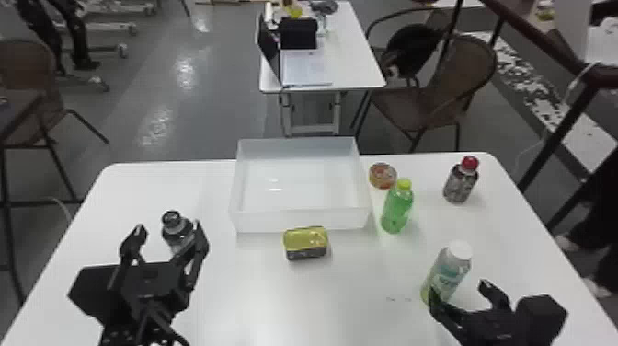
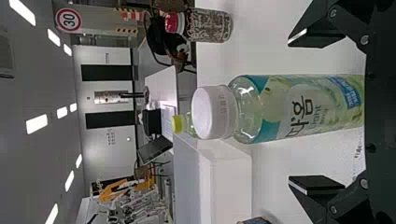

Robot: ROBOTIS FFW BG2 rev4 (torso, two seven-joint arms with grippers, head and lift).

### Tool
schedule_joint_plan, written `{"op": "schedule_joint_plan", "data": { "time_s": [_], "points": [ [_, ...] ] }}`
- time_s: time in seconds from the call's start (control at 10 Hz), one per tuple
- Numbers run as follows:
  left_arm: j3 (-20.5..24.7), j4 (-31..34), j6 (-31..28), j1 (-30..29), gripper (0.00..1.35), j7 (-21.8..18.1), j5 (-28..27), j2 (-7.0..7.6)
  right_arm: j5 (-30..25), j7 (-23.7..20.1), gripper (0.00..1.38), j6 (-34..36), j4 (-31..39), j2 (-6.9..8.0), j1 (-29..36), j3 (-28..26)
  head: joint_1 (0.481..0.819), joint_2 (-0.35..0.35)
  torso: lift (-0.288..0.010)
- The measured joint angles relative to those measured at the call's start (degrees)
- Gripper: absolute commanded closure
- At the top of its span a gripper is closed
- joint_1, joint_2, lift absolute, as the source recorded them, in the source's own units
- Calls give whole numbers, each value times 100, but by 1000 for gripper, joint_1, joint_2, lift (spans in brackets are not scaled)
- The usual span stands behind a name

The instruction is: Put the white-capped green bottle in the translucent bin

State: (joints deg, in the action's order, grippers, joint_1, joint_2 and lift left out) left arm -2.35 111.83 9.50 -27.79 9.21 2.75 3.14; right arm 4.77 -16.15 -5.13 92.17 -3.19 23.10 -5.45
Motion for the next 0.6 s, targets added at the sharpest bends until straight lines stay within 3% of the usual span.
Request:
{"op": "schedule_joint_plan", "data": {
  "time_s": [0.4, 0.6],
  "points": [
    [14, -49, 75, 4, 400, -7, 15, -39, -275, -163, 320, -32, -457, -141, -434, 0, 695, 3, -21],
    [7, -79, 114, 18, 403, -7, 45, -46, -367, -240, 565, -42, -642, -212, -654, -1, 695, -1, -21]
  ]
}}
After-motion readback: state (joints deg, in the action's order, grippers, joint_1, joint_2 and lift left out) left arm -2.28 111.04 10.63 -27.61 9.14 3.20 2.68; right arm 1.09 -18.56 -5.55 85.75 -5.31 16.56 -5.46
